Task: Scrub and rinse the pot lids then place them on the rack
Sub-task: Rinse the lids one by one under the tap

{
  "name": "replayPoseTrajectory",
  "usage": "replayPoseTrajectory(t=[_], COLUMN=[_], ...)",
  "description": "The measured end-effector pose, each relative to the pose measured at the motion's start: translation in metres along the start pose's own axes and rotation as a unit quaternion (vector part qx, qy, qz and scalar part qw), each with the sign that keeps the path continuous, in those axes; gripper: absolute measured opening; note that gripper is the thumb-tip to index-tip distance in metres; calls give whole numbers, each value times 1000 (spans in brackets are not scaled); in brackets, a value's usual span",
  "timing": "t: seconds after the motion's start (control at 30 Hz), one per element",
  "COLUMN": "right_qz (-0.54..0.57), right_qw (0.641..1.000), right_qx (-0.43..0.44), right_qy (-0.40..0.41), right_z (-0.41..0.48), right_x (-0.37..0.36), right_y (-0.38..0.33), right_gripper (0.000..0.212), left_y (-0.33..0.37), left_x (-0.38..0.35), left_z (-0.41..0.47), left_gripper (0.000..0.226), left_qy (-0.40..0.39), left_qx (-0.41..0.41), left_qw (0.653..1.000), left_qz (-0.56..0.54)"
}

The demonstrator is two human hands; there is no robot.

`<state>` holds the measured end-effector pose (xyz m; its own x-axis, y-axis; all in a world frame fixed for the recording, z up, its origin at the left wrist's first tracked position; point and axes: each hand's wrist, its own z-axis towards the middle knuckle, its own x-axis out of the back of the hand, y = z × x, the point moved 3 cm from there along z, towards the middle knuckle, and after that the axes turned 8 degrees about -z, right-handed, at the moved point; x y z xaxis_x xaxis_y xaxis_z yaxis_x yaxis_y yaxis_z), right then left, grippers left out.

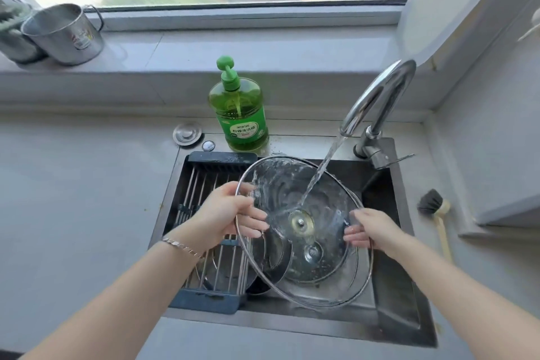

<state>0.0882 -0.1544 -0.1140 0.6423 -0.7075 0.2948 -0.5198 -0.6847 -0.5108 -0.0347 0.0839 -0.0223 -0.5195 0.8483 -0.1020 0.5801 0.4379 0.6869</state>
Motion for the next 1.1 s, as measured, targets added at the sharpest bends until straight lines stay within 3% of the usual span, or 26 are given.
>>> replayPoseTrajectory(t=[0.1,0.13,0.23,0.3,0.37,0.43,0.53,0.63,0.73,0.87,0.97,1.1], right_qz=[-245,-276,-279,-322,-395,-390,-280,-105,63,196,228,244], right_qw=[958,941,902,872,837,814,822,902,947,953,951,946], right_qx=[142,195,296,314,369,424,467,397,308,228,204,207], right_qy=[40,23,-144,-194,-89,77,168,137,68,42,43,55], right_z=[-13,-28,-86,-111,-118,-121,-121,-110,-101,-99,-100,-102], right_x=[-23,-32,-57,-73,-85,-83,-68,-41,-25,-12,-11,-11], right_y=[-6,-12,-31,-36,-39,-46,-47,-48,-44,-36,-34,-34], right_gripper=[35,44,70,87,81,51,29,8,7,5,6,8], left_y=[15,18,24,27,31,38,51,54,42,-1,-34,-44], left_x=[-9,-12,-21,-28,-36,-45,-57,-63,-52,-36,-45,-52], left_z=[-13,-16,-21,-22,-23,-25,-30,-31,-24,-9,-1,10], left_gripper=[33,36,34,31,30,28,32,51,44,38,40,20], left_qy=[43,57,83,94,103,103,66,14,13,41,21,60], left_qx=[-42,-57,-99,-104,-96,-102,-131,-126,-108,-99,-83,-147], left_qw=[995,991,975,973,977,977,979,986,986,963,958,924], left_qz=[82,111,182,185,163,153,139,108,129,249,275,349])
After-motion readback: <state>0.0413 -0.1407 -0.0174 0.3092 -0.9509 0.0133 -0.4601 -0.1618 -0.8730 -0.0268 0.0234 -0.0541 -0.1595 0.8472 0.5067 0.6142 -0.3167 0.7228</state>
